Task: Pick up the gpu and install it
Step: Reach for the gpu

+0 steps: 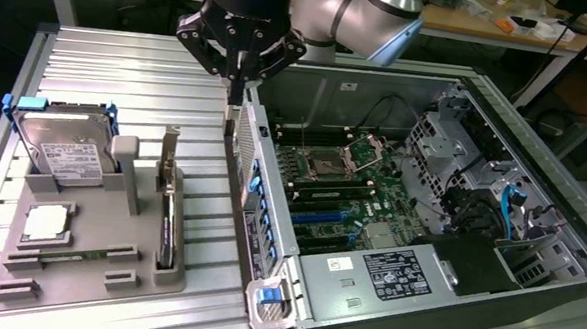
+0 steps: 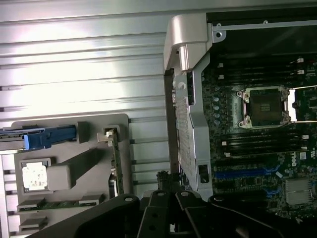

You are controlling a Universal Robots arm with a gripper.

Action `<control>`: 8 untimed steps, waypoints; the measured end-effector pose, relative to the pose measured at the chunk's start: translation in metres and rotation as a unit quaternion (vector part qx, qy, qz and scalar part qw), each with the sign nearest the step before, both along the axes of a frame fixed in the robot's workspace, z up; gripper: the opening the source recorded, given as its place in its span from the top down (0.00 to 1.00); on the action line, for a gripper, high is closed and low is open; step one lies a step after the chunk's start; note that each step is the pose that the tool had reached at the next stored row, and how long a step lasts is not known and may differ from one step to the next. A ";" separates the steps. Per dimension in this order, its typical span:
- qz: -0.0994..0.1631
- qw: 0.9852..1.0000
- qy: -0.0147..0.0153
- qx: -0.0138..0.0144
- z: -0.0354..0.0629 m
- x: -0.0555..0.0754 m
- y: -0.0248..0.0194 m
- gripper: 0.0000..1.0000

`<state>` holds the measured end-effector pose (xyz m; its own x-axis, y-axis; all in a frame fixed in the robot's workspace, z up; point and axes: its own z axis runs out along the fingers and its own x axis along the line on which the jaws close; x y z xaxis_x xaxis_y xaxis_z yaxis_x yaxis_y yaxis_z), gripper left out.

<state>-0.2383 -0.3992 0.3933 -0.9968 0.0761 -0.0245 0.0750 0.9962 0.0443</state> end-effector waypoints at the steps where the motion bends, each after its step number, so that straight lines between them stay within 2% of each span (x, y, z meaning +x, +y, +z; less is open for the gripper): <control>1: 0.000 1.000 0.000 0.000 0.0000 -0.001 0.0000 0.89; 8: 0.000 1.000 0.000 0.000 0.0000 -0.009 0.0000 0.89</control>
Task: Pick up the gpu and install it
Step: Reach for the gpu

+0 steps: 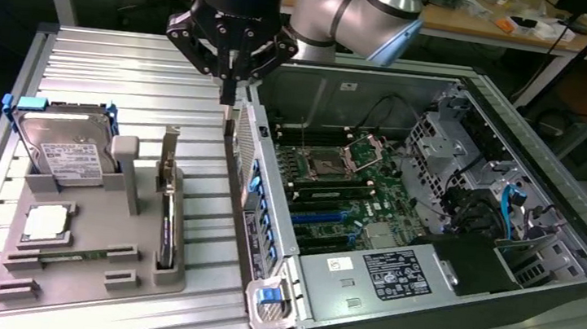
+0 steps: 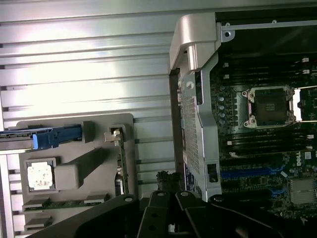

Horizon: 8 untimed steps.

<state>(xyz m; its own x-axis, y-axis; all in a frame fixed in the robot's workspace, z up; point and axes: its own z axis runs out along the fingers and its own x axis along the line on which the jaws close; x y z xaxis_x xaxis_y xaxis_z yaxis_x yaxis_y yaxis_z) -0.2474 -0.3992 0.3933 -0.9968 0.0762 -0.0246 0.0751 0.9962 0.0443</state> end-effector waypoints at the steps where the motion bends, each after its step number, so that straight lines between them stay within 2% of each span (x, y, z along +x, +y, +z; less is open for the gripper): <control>1: 0.000 1.000 0.000 0.000 0.0000 -0.001 0.0000 0.89; 8: 0.000 1.000 0.000 0.000 0.0000 -0.008 0.0000 0.89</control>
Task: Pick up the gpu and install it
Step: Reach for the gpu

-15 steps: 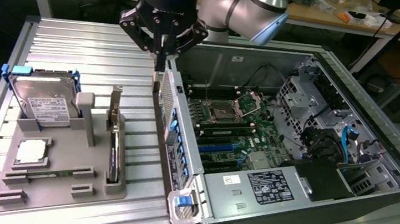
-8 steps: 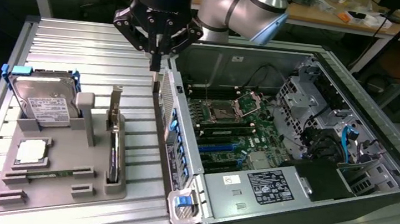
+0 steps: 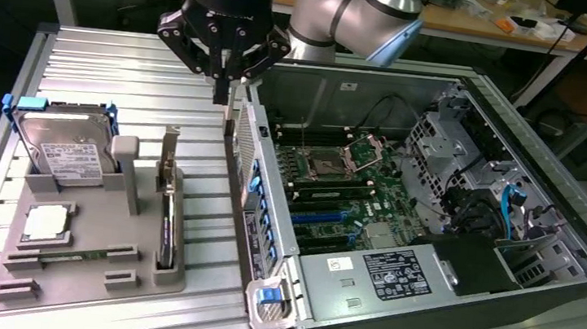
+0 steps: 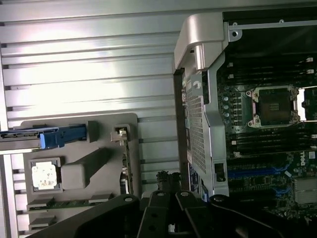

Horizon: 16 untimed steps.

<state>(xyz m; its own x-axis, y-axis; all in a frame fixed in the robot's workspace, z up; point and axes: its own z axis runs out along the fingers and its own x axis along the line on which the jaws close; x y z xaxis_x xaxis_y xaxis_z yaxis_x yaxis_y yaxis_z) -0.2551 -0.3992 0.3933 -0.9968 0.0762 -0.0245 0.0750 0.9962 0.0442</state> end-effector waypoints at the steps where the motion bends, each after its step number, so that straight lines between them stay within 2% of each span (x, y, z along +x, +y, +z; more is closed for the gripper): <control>1: 0.000 1.000 0.000 0.000 0.0000 -0.001 0.0000 0.89; 16: 0.000 1.000 0.000 0.000 0.0000 -0.014 0.0000 0.89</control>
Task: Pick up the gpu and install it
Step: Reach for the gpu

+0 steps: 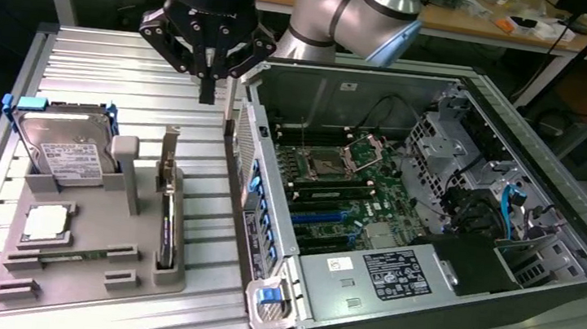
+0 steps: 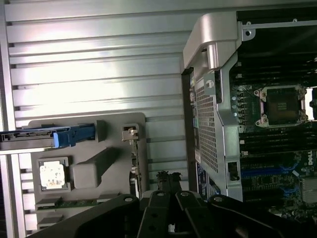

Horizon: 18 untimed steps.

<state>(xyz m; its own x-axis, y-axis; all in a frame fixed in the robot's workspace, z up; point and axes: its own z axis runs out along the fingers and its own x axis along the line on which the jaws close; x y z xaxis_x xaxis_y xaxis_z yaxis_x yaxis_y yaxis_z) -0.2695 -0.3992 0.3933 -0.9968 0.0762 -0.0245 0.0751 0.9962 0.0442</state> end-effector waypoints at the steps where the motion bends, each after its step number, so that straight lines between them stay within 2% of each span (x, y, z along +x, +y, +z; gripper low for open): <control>1: 0.000 1.000 0.000 0.000 0.0000 -0.001 0.0000 0.89; 15: 0.000 1.000 0.000 0.000 -0.0001 -0.004 -0.0001 0.89; 18: 0.000 1.000 0.000 0.000 -0.0001 -0.004 -0.0014 0.89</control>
